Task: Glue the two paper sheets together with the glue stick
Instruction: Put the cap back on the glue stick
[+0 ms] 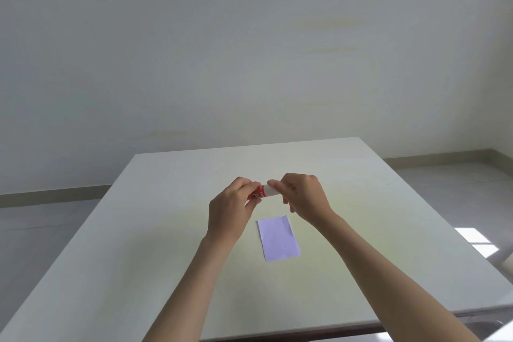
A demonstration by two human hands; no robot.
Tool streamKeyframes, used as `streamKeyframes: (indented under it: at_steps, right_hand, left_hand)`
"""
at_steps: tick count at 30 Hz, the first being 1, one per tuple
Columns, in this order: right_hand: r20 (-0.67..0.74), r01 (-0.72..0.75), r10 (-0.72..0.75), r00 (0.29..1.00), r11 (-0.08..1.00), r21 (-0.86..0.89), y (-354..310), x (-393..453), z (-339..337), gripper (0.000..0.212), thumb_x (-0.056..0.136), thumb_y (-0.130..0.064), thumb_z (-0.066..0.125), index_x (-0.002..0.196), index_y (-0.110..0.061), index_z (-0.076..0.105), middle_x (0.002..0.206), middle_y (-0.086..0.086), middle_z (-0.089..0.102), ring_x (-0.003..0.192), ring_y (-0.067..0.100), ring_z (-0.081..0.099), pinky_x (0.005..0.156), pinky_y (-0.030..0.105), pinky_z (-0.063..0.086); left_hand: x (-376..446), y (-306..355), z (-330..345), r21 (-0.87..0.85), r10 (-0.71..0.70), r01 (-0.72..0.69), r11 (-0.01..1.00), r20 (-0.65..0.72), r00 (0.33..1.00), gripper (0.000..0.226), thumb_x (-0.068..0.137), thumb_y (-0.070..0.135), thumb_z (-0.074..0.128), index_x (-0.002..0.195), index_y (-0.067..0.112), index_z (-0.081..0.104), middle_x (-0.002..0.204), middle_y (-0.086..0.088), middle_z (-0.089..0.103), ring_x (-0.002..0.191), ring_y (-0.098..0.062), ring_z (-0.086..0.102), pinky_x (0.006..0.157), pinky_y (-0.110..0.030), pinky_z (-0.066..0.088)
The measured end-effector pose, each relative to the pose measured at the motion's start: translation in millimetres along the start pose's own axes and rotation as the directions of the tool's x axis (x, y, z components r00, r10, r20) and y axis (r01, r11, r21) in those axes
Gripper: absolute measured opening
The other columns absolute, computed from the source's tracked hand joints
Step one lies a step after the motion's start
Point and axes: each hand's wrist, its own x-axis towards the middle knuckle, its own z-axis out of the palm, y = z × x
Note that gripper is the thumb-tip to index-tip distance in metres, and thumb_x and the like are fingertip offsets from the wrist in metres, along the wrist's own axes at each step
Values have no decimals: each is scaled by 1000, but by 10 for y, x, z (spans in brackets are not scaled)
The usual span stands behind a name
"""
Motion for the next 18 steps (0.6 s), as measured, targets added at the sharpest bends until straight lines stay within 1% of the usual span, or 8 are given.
streamKeyframes:
  at_steps: [1, 3, 4, 6, 9, 13, 15, 18]
  right_hand:
    - [21, 23, -23, 1000, 1000, -6, -6, 5, -22, 32, 83, -46, 63, 87, -15, 69, 66, -6, 64, 48, 13, 54, 57, 32, 50]
    - [107, 102, -110, 988, 992, 71, -2, 10, -60, 33, 80, -36, 71, 110, -24, 63, 84, -10, 62, 55, 6, 55, 56, 16, 45]
    - [142, 132, -146, 979, 986, 103, -6, 11, -58, 32, 81, -29, 71, 111, -23, 62, 87, -9, 62, 55, 3, 54, 57, 12, 42]
    - [128, 98, -107, 986, 992, 76, -27, 21, -21, 16, 85, -28, 66, 94, -15, 64, 77, -1, 64, 53, 8, 53, 56, 21, 43]
    - [52, -14, 19, 998, 994, -106, -48, 67, -7, 43, 87, -50, 55, 74, -10, 64, 54, -1, 56, 61, 27, 59, 58, 31, 43]
    - [155, 107, -107, 982, 994, 9, -62, 37, -86, 31, 84, -39, 64, 109, -21, 60, 79, -6, 62, 72, 17, 61, 68, 30, 49]
    - [135, 118, -114, 984, 993, -21, -78, 26, -66, 23, 87, -36, 61, 98, -16, 62, 73, -2, 64, 68, 19, 59, 63, 31, 46]
    - [24, 31, -26, 999, 973, -229, -110, 51, -53, 54, 93, -51, 43, 75, -3, 62, 63, 14, 67, 61, 29, 58, 57, 35, 44]
  left_hand:
    - [-1, -4, -4, -1, -16, 16, 1000, 7, 1000, 23, 81, 27, 70, 104, 27, 67, 98, 14, 64, 76, -13, 65, 56, -25, 46]
    - [10, -15, -8, -8, -41, 42, 999, 6, 999, 21, 82, 29, 69, 102, 29, 66, 97, 14, 64, 75, -13, 64, 56, -23, 41]
    - [15, -19, -5, -15, -46, 46, 999, 5, 999, 21, 82, 29, 69, 102, 29, 66, 97, 14, 64, 75, -13, 63, 57, -23, 39]
    - [21, -11, -5, -33, -50, 51, 998, 11, 999, 21, 81, 29, 70, 102, 29, 67, 98, 14, 64, 74, -14, 63, 58, -22, 38]
    - [12, 13, 2, -48, -56, 57, 997, 16, 998, 22, 81, 30, 70, 102, 29, 67, 97, 14, 65, 74, -13, 62, 57, -23, 37]
    - [3, -3, 7, -73, -74, 75, 995, 13, 997, 20, 81, 30, 70, 101, 30, 67, 97, 14, 65, 70, -11, 58, 57, -22, 36]
    - [4, -12, 18, -83, -70, 71, 994, 9, 997, 21, 81, 29, 71, 101, 29, 67, 96, 14, 65, 67, -7, 52, 57, -21, 35]
    - [12, -1, 48, -107, -48, 48, 993, 3, 999, 21, 79, 27, 72, 99, 28, 68, 93, 12, 66, 67, -9, 52, 56, -23, 38]
